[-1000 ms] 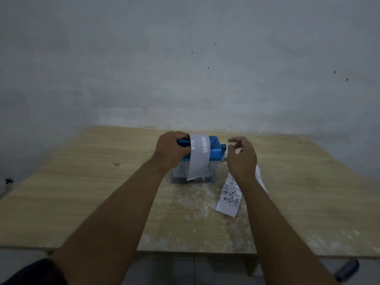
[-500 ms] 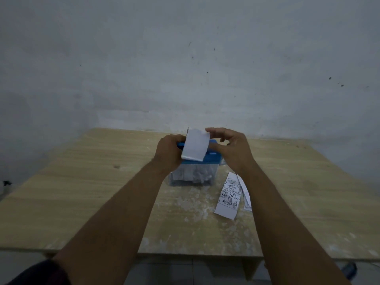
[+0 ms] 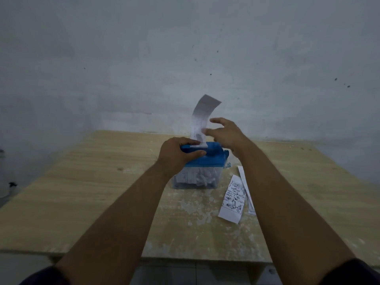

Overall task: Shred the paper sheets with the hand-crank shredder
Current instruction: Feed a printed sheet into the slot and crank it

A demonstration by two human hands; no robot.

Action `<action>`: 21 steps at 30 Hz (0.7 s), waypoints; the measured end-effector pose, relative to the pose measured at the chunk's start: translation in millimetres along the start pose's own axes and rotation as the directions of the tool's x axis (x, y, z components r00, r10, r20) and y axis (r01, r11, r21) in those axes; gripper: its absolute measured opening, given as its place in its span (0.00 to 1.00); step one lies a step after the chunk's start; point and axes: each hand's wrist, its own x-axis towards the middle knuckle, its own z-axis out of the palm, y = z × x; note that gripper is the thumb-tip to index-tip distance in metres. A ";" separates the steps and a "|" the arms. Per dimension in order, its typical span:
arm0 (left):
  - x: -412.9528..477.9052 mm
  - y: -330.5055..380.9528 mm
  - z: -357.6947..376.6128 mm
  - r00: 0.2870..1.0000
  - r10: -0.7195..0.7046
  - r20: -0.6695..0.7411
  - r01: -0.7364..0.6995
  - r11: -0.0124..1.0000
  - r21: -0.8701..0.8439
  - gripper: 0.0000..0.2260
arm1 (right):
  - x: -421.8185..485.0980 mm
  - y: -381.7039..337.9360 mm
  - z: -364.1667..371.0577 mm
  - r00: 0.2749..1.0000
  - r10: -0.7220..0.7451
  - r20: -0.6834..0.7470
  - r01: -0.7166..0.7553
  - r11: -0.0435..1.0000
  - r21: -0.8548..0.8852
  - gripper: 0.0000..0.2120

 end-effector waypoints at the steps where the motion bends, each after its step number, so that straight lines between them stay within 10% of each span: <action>1: 0.0 -0.2 0.0 1.000 0.014 0.000 -0.014 1.000 -0.003 0.20 | -2.1 4.2 0.2 0.999 0.016 0.039 -0.015 1.000 -0.008 0.33; 10: 1.7 -1.2 -0.7 1.000 0.010 0.021 -0.010 1.000 0.004 0.23 | 0.9 17.9 4.0 0.997 -0.014 0.079 0.013 1.000 0.008 0.43; 18: 2.9 -3.3 -0.3 1.000 -0.008 0.020 0.008 1.000 0.007 0.20 | 8.6 13.8 13.6 0.985 -0.156 -0.074 0.144 0.978 -0.148 0.04; 21: 3.3 -3.4 0.3 1.000 0.008 0.016 -0.009 0.999 0.048 0.20 | 13.1 12.6 17.4 0.987 -0.138 -0.083 0.121 0.975 -0.188 0.10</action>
